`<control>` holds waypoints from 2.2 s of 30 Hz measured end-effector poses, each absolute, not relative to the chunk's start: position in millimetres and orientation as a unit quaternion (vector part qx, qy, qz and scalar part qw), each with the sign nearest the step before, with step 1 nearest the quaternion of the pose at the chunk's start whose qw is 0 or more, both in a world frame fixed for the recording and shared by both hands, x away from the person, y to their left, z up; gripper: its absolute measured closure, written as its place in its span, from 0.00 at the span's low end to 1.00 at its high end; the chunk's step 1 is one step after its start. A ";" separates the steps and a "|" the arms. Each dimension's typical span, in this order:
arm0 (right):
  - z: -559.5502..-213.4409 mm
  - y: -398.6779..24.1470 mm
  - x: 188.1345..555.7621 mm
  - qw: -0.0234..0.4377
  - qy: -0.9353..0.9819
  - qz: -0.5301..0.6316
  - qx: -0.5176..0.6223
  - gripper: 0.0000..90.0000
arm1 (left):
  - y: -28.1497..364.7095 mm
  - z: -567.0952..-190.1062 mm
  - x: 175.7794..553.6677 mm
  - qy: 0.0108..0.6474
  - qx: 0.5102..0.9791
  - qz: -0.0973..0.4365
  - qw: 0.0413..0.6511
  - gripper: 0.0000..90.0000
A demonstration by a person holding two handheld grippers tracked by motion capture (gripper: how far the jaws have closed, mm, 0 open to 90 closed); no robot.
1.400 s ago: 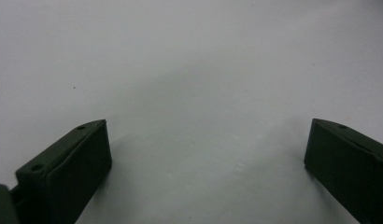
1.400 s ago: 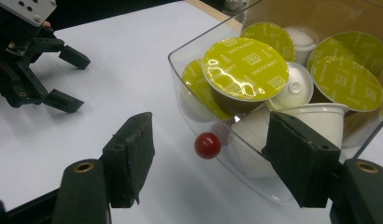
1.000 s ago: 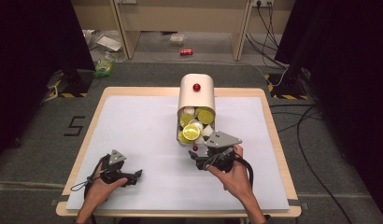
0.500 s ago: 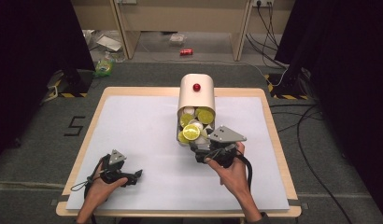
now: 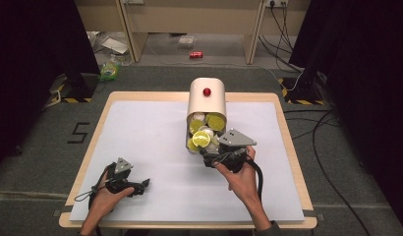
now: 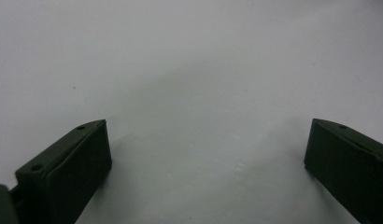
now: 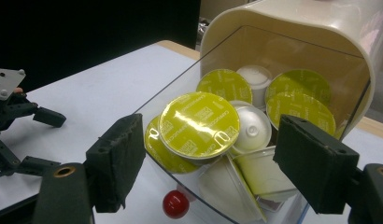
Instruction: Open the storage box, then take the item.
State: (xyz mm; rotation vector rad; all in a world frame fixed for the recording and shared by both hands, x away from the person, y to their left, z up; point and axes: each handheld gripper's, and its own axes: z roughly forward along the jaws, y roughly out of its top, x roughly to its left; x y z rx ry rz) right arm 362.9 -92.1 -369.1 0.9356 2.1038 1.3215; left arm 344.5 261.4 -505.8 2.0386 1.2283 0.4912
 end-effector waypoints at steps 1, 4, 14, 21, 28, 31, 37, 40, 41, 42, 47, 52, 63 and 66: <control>-368.7 -90.9 365.3 0.242 0.769 0.483 0.342 0.27 | 261.3 -505.8 344.5 0.474 0.786 0.190 0.348 0.00; -369.2 -89.4 367.8 0.240 0.768 0.484 0.344 0.27 | 261.4 -505.8 344.5 0.474 0.787 0.190 0.348 0.00; -373.2 -79.8 383.0 0.240 0.770 0.478 0.349 0.26 | 261.3 -505.8 344.5 0.474 0.786 0.190 0.348 0.00; -375.2 -74.1 385.2 0.239 0.774 0.472 0.349 0.26 | 261.1 -505.9 344.4 0.474 0.786 0.190 0.349 0.00; -379.5 -70.4 389.2 0.238 0.777 0.466 0.349 0.27 | 261.2 -505.9 344.4 0.474 0.786 0.190 0.349 0.00; -381.5 -70.6 390.8 0.236 0.779 0.464 0.350 0.28 | 261.2 -505.9 344.4 0.474 0.786 0.190 0.349 0.00; -383.2 -69.1 391.9 0.231 0.781 0.468 0.342 0.35 | 261.1 -505.9 344.4 0.474 0.786 0.190 0.349 0.00; -384.3 -67.0 392.6 0.228 0.784 0.467 0.339 0.39 | 261.1 -505.9 344.4 0.474 0.786 0.190 0.349 0.00; -384.7 -66.4 392.5 0.228 0.786 0.464 0.339 0.39 | 261.1 -505.9 344.4 0.474 0.786 0.190 0.349 0.00; -384.8 -65.8 392.5 0.231 0.786 0.464 0.338 0.40 | 261.1 -505.9 344.4 0.474 0.786 0.190 0.349 0.00; -384.5 -65.6 392.0 0.228 0.786 0.466 0.337 0.42 | 261.1 -505.9 344.4 0.474 0.786 0.190 0.349 0.00; -382.1 -67.2 390.5 0.232 0.782 0.472 0.335 0.42 | 261.3 -505.8 344.4 0.474 0.786 0.190 0.349 0.00; -369.2 -77.4 385.3 0.236 0.768 0.491 0.337 0.42 | 261.4 -505.8 344.5 0.474 0.786 0.190 0.349 0.00; -368.0 -80.1 385.3 0.238 0.767 0.491 0.337 0.42 | 261.5 -505.8 344.5 0.474 0.786 0.189 0.349 0.00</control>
